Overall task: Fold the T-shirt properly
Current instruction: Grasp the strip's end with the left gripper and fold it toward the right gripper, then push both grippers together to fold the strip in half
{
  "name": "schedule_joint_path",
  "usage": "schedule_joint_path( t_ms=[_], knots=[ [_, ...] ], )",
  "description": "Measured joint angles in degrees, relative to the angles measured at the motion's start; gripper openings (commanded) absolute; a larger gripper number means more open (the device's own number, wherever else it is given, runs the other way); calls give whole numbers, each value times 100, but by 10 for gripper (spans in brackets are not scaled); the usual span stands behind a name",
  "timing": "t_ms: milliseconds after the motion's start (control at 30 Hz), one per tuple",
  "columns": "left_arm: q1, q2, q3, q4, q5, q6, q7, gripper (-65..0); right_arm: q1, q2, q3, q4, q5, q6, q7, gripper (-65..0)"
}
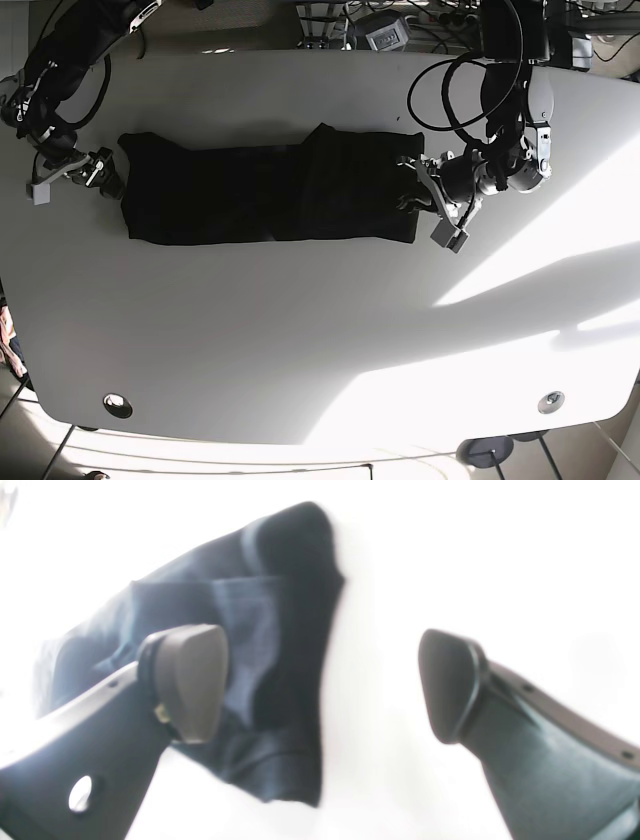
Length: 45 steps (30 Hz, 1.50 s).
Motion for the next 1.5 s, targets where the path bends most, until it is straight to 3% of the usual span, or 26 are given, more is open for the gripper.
schedule_joint_path(
  t_ms=[133,267,433,567,667,733,800,900,1067,1200,1300,1500],
  knots=[
    [-17,48,334,-494,675,7,-549,-567,90,59,9,-577,131,7,177,-78],
    [-39,48,654,-828,660,2,-855,-567,85,42,-686,-568,164,24,472,-79],
    [-46,-26,625,-966,603,0,-887,-567,116,-396,-949,-560,326,74,699,-81],
    [-46,-70,619,-968,605,0,-894,-567,92,-361,-1384,-535,352,79,796,-86],
    [-76,-66,601,-975,605,0,-876,-567,149,-422,-1569,-566,297,68,750,-247],
    [-138,-44,487,-999,647,2,-852,-567,111,-431,-1569,-575,256,61,691,-425],
    [-210,-17,435,-1222,601,2,-903,-567,90,-413,-1572,-599,142,11,570,-644],
    [-280,98,417,-1530,466,-22,-1049,-567,50,-417,-1580,-315,0,-2,474,-633],
    [-415,444,411,-1917,363,-63,-1158,-564,-433,-481,-1556,1375,-24,-42,-11,-633],
    [-715,745,422,-2371,356,-79,-1156,-564,-710,-1088,-1683,3220,13,-26,-468,-633],
    [-870,981,413,-2656,358,-59,-1154,-564,-713,-1523,-2138,4068,0,-22,-901,-633],
    [-938,1091,542,-2909,378,-85,-1510,-562,-675,-2153,-3246,4192,50,-22,-898,-631]
  ],
)
